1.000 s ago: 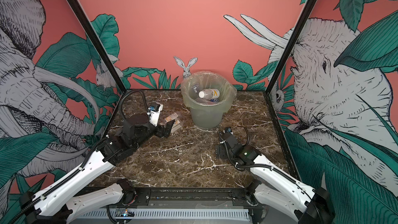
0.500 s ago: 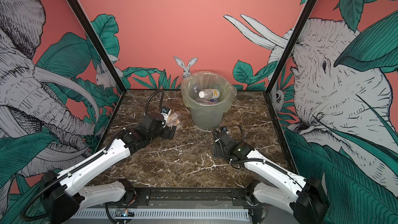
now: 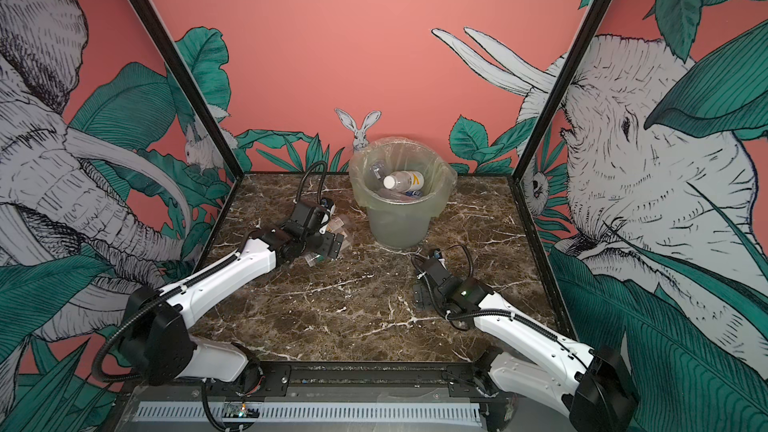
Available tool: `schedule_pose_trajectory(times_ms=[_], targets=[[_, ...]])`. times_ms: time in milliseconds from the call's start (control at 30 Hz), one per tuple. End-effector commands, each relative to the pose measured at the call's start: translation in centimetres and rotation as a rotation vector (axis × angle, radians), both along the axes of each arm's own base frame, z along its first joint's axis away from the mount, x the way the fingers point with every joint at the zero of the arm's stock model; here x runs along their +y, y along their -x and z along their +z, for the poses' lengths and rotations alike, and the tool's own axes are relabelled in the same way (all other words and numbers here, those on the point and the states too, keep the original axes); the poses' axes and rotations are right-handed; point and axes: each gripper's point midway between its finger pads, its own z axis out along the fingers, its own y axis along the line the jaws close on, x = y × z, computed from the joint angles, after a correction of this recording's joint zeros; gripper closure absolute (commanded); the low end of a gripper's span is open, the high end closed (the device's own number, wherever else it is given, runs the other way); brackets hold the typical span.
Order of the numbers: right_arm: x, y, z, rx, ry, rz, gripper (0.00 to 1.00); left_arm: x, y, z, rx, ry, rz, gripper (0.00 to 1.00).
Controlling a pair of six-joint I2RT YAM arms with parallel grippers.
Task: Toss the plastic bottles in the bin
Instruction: 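Lower the left gripper over the square crane-labelled clear bottle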
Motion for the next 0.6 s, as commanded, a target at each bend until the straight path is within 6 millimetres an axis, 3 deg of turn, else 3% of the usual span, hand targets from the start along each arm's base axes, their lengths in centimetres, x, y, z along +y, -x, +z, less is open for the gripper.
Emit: schedule_pose_trajectory(times_ms=[0,233,567], targets=[[0.2,0.0,-0.2,0.007,0.001,0.004,0.01,-0.4,-0.5,-0.4,0.033,0.001,-0.02,0.01],[0.4,0.0,-0.3,0.01,-0.008,0.004,0.01,-1.1,-2.4,-2.3,0.089,0.004,-0.027,0.01],[0.2,0.0,-0.7,0.011,-0.002,-0.004,0.01,-1.7,-2.4,-4.7,0.196,-0.046,-0.065,0.05]])
